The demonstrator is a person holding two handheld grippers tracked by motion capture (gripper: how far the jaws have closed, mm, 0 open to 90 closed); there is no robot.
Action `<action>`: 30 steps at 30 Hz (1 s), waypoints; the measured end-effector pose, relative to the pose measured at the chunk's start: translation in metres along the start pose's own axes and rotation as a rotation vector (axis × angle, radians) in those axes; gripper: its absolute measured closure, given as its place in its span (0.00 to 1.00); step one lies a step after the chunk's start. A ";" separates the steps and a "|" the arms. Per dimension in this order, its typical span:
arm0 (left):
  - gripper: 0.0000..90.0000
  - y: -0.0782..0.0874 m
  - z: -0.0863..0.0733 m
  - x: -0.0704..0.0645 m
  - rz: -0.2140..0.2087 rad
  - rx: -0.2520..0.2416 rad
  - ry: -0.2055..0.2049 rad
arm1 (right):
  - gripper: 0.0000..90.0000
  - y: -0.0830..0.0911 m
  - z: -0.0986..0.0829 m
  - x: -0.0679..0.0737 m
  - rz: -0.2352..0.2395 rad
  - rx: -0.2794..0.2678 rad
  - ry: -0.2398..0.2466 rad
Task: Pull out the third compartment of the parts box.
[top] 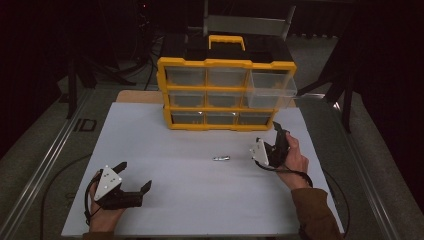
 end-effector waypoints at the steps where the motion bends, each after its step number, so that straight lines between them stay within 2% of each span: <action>1: 0.00 0.000 0.000 0.000 0.000 -0.001 0.000 | 0.15 -0.001 -0.002 0.002 0.018 0.001 -0.032; 3: 0.00 0.000 0.000 0.000 0.000 0.000 0.002 | 0.15 -0.002 -0.006 0.006 0.060 0.006 -0.099; 4: 0.00 0.000 0.000 0.000 0.000 0.000 0.003 | 0.15 -0.002 -0.008 0.008 0.088 0.007 -0.148; 10: 0.00 -0.001 0.000 0.000 0.000 0.001 0.002 | 0.15 0.001 -0.017 0.013 0.235 -0.004 -0.481; 11: 0.00 -0.001 0.000 0.000 0.000 0.001 0.002 | 0.15 0.001 -0.017 0.013 0.235 -0.004 -0.481; 12: 0.00 -0.001 0.000 0.000 -0.001 0.000 0.003 | 0.15 0.002 -0.019 0.012 0.253 -0.004 -0.522; 13: 0.00 -0.001 0.001 0.000 -0.001 0.000 0.003 | 0.14 0.003 -0.023 0.011 0.310 -0.020 -0.635; 14: 0.00 -0.001 0.000 0.000 0.000 0.000 0.004 | 0.15 0.004 -0.026 0.010 0.344 -0.032 -0.723; 15: 0.00 -0.001 0.000 0.000 0.000 0.000 0.004 | 0.15 0.006 -0.029 0.009 0.366 -0.042 -0.769; 16: 0.00 -0.001 0.000 0.000 0.000 0.000 0.004 | 0.15 0.006 -0.029 0.009 0.366 -0.042 -0.769; 17: 0.00 -0.001 0.000 0.000 0.000 0.000 0.004 | 0.15 0.009 -0.034 0.008 0.402 -0.058 -0.843; 18: 0.00 -0.001 0.000 0.000 -0.001 0.000 0.004 | 0.15 0.009 -0.034 0.008 0.402 -0.058 -0.843; 21: 0.00 -0.001 0.000 -0.001 -0.002 0.004 0.002 | 0.15 0.015 -0.039 0.007 0.476 -0.098 -0.931; 27: 0.00 -0.001 -0.001 -0.002 -0.004 0.009 0.007 | 0.10 0.023 -0.043 0.008 0.489 -0.110 -0.972; 30: 0.00 -0.001 0.000 -0.003 -0.008 0.010 0.005 | 0.10 0.033 -0.043 0.005 0.503 -0.129 -1.019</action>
Point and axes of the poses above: each handheld gripper's, and its own axes: y roughly backward along the jaws, z roughly out of its top, x roughly to its left, the point moved 6 cm from there along -y, roughly forward along the jaws
